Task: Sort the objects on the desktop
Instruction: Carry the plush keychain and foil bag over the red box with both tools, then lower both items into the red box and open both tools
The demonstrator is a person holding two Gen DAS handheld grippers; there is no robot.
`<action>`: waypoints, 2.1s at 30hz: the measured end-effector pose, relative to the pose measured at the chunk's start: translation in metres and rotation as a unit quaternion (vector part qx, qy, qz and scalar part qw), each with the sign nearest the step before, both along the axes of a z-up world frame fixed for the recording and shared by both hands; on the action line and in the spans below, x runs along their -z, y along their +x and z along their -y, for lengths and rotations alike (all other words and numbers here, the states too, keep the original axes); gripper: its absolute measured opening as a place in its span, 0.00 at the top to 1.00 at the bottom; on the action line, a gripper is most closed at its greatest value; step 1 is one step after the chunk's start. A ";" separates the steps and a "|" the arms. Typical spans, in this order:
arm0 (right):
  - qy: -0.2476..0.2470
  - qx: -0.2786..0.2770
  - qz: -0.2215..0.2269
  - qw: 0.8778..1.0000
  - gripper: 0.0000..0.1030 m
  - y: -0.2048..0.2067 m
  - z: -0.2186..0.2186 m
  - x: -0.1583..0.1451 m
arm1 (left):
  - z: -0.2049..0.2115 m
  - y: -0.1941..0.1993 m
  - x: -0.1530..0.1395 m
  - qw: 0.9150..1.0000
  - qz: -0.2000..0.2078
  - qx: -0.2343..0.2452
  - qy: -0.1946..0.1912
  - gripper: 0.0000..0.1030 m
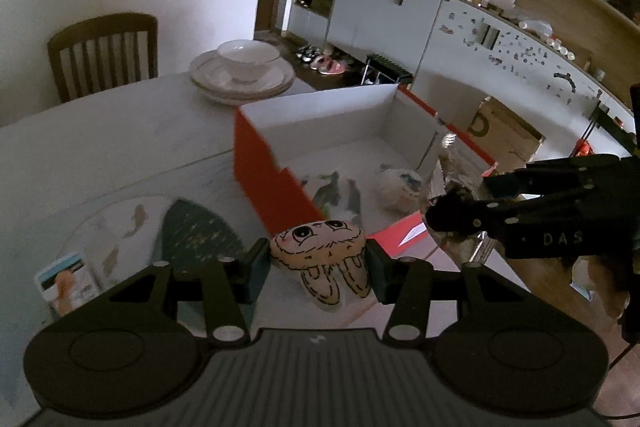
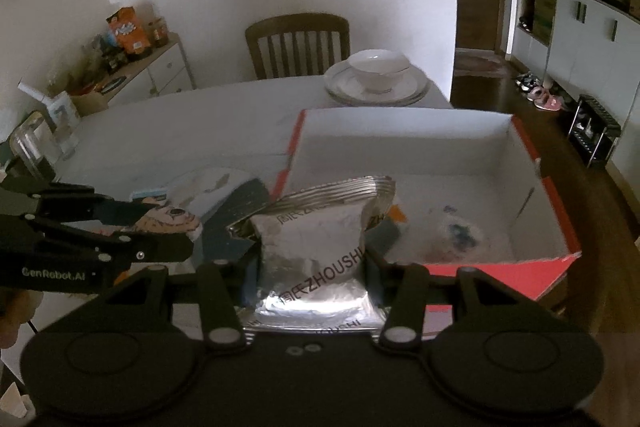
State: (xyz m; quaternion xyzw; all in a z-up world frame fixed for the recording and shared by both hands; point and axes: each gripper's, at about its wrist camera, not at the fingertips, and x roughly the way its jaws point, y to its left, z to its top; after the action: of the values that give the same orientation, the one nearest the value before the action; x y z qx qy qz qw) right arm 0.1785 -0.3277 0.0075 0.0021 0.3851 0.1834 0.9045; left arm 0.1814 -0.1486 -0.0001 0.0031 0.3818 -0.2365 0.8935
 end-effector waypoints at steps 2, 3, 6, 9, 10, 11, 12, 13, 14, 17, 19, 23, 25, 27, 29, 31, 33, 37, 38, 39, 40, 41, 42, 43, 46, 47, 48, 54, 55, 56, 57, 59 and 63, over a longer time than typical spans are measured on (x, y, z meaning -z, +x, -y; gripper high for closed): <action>0.002 0.001 0.001 1.000 0.52 0.005 0.009 -0.001 | 0.009 0.003 -0.002 1.000 0.002 0.004 0.000 0.52; 0.002 0.003 0.002 1.000 0.52 0.007 0.014 -0.001 | 0.015 0.006 -0.003 1.000 0.004 0.008 0.001 0.52; 0.003 0.009 0.003 1.000 0.52 0.013 0.029 -0.004 | 0.029 0.012 -0.006 1.000 0.010 0.016 0.002 0.52; 0.002 0.016 0.005 1.000 0.52 0.022 0.042 -0.005 | 0.043 0.018 -0.010 1.000 0.015 0.023 0.004 0.52; 0.001 0.017 0.005 1.000 0.52 0.024 0.045 -0.006 | 0.047 0.021 -0.010 1.000 0.016 0.024 0.005 0.52; 0.001 0.018 0.005 1.000 0.52 0.028 0.049 -0.006 | 0.052 0.024 -0.011 1.000 0.017 0.025 0.006 0.52; 0.001 0.020 0.004 1.000 0.52 0.032 0.052 -0.007 | 0.056 0.026 -0.012 0.999 0.018 0.027 0.007 0.52; 0.001 0.021 0.003 1.000 0.52 0.036 0.056 -0.007 | 0.059 0.029 -0.013 0.999 0.020 0.028 0.010 0.52; 0.001 0.023 0.003 1.000 0.52 0.039 0.058 -0.007 | 0.063 0.032 -0.014 0.999 0.021 0.029 0.012 0.52; 0.003 0.029 0.001 1.000 0.52 0.052 0.070 -0.008 | 0.073 0.042 -0.013 0.999 0.020 0.033 0.016 0.52; 0.005 0.035 -0.001 0.999 0.52 0.061 0.077 -0.007 | 0.080 0.049 -0.012 0.999 0.019 0.035 0.021 0.52; 0.000 0.032 -0.005 0.999 0.52 0.078 0.085 -0.005 | 0.093 0.063 -0.006 0.999 0.014 0.039 0.033 0.52; -0.004 0.025 -0.007 1.000 0.52 0.087 0.086 -0.003 | 0.099 0.070 -0.002 0.998 0.012 0.042 0.040 0.52; -0.007 0.026 -0.011 1.000 0.52 0.096 0.088 0.000 | 0.104 0.078 0.001 0.998 0.013 0.045 0.049 0.52; -0.011 0.024 -0.017 1.000 0.52 0.106 0.089 0.005 | 0.109 0.088 0.006 0.997 0.011 0.046 0.059 0.52; -0.018 0.022 -0.022 0.999 0.52 0.114 0.088 0.010 | 0.112 0.097 0.010 0.997 0.007 0.045 0.064 0.52; -0.023 0.017 -0.029 0.999 0.52 0.124 0.086 0.017 | 0.113 0.108 0.015 0.997 0.001 0.043 0.068 0.52; -0.035 0.011 -0.037 0.999 0.52 0.138 0.084 0.029 | 0.117 0.128 0.025 0.996 -0.010 0.038 0.081 0.52; -0.039 0.009 -0.039 0.998 0.52 0.142 0.082 0.032 | 0.117 0.133 0.028 0.996 -0.013 0.037 0.085 0.52; -0.042 0.009 -0.041 0.998 0.52 0.146 0.081 0.034 | 0.118 0.138 0.030 0.996 -0.017 0.035 0.086 0.52; -0.044 0.009 -0.043 0.998 0.52 0.149 0.079 0.036 | 0.118 0.143 0.033 0.995 -0.021 0.035 0.087 0.52; -0.046 0.006 -0.047 0.998 0.52 0.153 0.078 0.039 | 0.119 0.146 0.034 0.995 -0.020 0.035 0.092 0.52; -0.048 0.005 -0.049 0.998 0.52 0.157 0.077 0.041 | 0.121 0.150 0.037 0.994 -0.017 0.033 0.104 0.52; -0.053 0.005 -0.052 0.997 0.52 0.160 0.075 0.044 | 0.122 0.153 0.039 0.993 -0.018 0.032 0.110 0.52; -0.063 -0.003 -0.059 0.996 0.52 0.168 0.069 0.052 | 0.122 0.166 0.045 0.992 -0.027 0.030 0.116 0.52; -0.066 -0.003 -0.062 0.996 0.52 0.172 0.068 0.056 | 0.123 0.170 0.047 0.992 -0.029 0.029 0.121 0.52; -0.068 -0.003 -0.066 0.995 0.52 0.174 0.066 0.059 | 0.123 0.174 0.050 0.991 -0.032 0.029 0.125 0.52; -0.081 -0.007 -0.085 0.993 0.52 0.187 0.064 0.077 | 0.123 0.191 0.065 0.988 -0.059 0.030 0.142 0.52; -0.085 -0.008 -0.088 0.993 0.52 0.188 0.063 0.080 | 0.123 0.193 0.067 0.987 -0.062 0.031 0.142 0.52; -0.087 -0.009 -0.091 0.992 0.52 0.190 0.062 0.082 | 0.125 0.194 0.068 0.987 -0.060 0.031 0.148 0.52; -0.089 -0.009 -0.094 0.992 0.52 0.191 0.061 0.084 | 0.127 0.195 0.068 0.986 -0.058 0.033 0.154 0.52; -0.094 -0.009 -0.102 0.990 0.52 0.195 0.061 0.087 | 0.131 0.197 0.070 0.985 -0.061 0.044 0.156 0.52; -0.095 -0.014 -0.115 0.989 0.52 0.198 0.060 0.090 | 0.138 0.195 0.075 0.983 -0.068 0.061 0.162 0.52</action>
State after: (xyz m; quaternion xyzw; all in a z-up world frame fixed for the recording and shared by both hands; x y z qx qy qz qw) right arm 0.3769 -0.3875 -0.0828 -0.0679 0.5026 0.1568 0.8475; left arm 0.3762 -0.2870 -0.0751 0.1548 0.4743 -0.2253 0.8368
